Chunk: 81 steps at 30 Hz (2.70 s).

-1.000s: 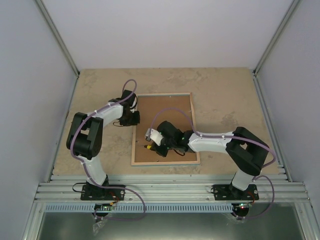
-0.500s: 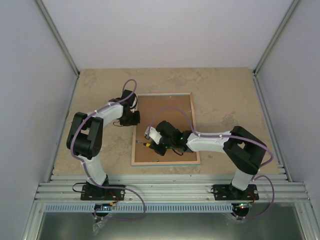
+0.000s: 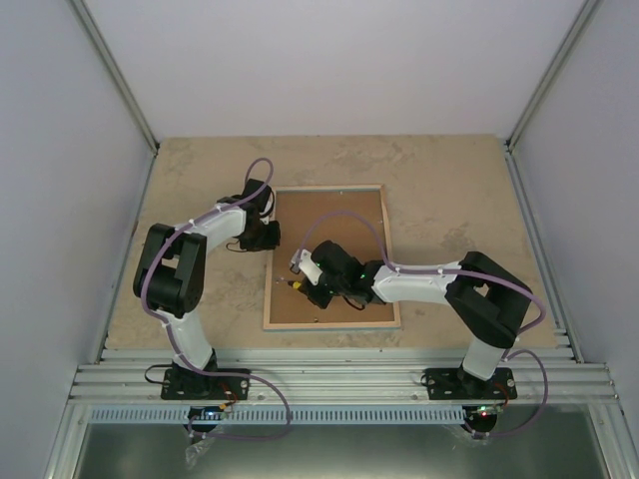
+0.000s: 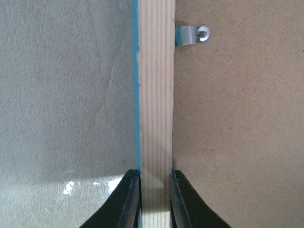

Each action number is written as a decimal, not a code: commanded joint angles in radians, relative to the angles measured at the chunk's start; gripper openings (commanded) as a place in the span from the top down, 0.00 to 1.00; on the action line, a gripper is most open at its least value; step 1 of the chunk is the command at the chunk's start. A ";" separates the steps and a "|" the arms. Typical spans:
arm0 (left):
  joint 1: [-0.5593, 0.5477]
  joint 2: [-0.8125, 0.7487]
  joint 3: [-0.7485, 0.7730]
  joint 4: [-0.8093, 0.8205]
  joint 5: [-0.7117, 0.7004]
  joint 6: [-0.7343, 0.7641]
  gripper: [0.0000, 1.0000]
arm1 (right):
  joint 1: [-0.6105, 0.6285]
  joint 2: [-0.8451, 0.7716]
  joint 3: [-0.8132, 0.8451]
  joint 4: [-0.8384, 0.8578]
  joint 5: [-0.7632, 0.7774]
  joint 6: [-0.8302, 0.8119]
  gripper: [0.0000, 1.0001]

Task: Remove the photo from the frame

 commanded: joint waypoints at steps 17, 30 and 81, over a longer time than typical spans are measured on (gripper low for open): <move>-0.009 0.028 0.016 0.006 0.085 -0.007 0.85 | 0.001 -0.027 -0.004 0.004 0.038 0.025 0.99; -0.036 0.030 0.013 0.007 0.094 -0.003 0.85 | -0.073 -0.116 -0.040 0.003 0.038 -0.016 1.00; -0.067 -0.049 -0.130 0.081 0.146 -0.068 0.86 | -0.201 0.192 0.183 0.137 0.023 0.078 0.99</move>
